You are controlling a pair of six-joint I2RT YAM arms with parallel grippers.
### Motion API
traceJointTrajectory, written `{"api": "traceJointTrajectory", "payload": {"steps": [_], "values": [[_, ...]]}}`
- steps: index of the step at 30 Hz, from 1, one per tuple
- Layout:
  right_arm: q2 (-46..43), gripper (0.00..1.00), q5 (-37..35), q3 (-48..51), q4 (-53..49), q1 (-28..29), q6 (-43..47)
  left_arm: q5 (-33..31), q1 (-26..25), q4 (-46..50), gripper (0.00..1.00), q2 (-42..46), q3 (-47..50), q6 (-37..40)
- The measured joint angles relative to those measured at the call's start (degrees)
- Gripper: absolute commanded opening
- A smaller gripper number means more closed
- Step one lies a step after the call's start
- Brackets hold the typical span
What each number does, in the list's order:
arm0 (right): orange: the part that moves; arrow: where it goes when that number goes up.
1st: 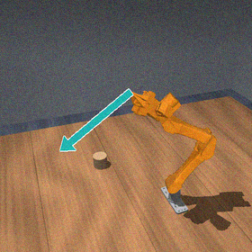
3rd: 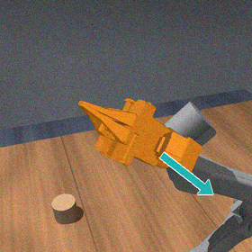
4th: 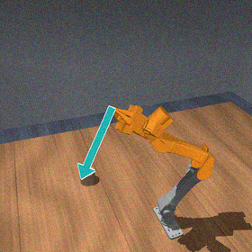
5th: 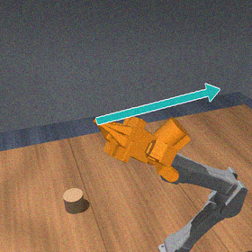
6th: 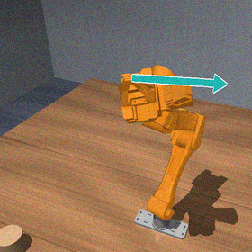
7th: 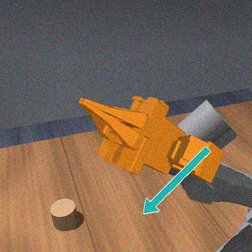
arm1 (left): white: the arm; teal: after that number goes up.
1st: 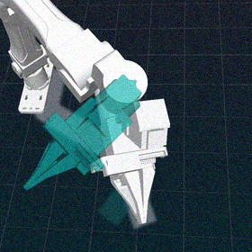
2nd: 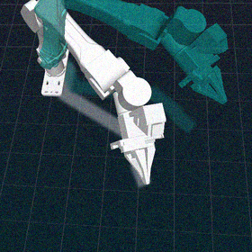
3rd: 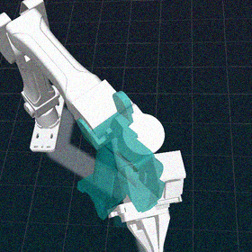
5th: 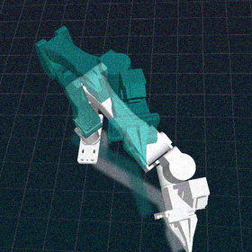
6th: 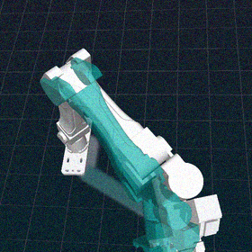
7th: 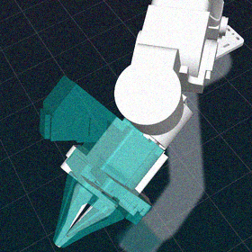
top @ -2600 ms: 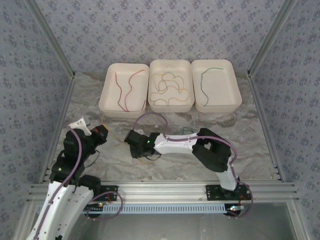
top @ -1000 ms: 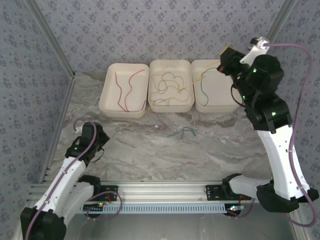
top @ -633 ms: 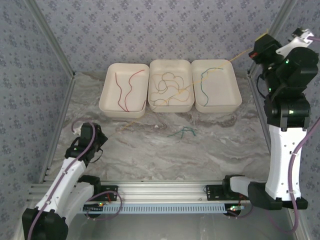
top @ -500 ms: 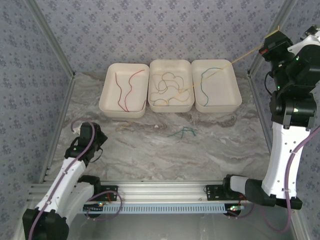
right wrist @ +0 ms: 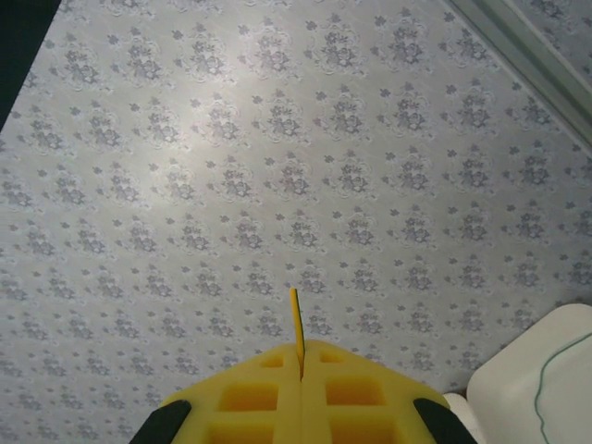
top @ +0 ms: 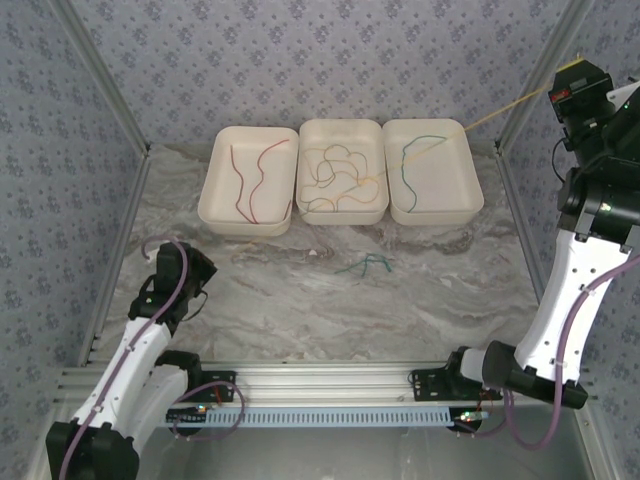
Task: Untangle the cables
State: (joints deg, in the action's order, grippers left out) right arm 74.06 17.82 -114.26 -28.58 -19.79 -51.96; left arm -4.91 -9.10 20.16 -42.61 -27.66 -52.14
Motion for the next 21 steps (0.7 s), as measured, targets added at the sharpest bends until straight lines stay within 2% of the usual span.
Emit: {"api": "traceJointTrajectory", "payload": {"steps": [3, 5, 9, 12, 16, 21], "values": [[1.86, 0.00, 0.70, -1.73, 2.51, 1.60, -0.11, 3.19, 0.28, -2.08, 0.00, 0.22, 0.85, -0.07], [4.61, 0.00, 0.57, -5.33, 3.50, 5.03, 0.76, 5.68, -0.52, -3.72, 0.00, 0.17, 1.36, -0.81], [12.92, 0.00, 0.04, -15.67, 3.58, 16.92, 6.10, 6.82, -9.81, -6.21, 0.00, -0.57, -0.15, -1.81], [20.90, 0.00, 1.40, -24.37, 3.32, 22.32, 8.52, 6.51, -17.79, -8.63, 0.00, -4.50, -5.16, -2.27], [32.85, 0.00, 3.28, -35.78, 4.04, 24.48, 9.84, 5.18, -24.87, -14.93, 0.00, -12.37, -11.56, -3.10], [43.95, 0.00, 5.01, -41.88, 7.85, 24.72, 9.22, 4.22, -28.15, -19.34, 0.00, -23.82, -19.80, -3.45]]}}
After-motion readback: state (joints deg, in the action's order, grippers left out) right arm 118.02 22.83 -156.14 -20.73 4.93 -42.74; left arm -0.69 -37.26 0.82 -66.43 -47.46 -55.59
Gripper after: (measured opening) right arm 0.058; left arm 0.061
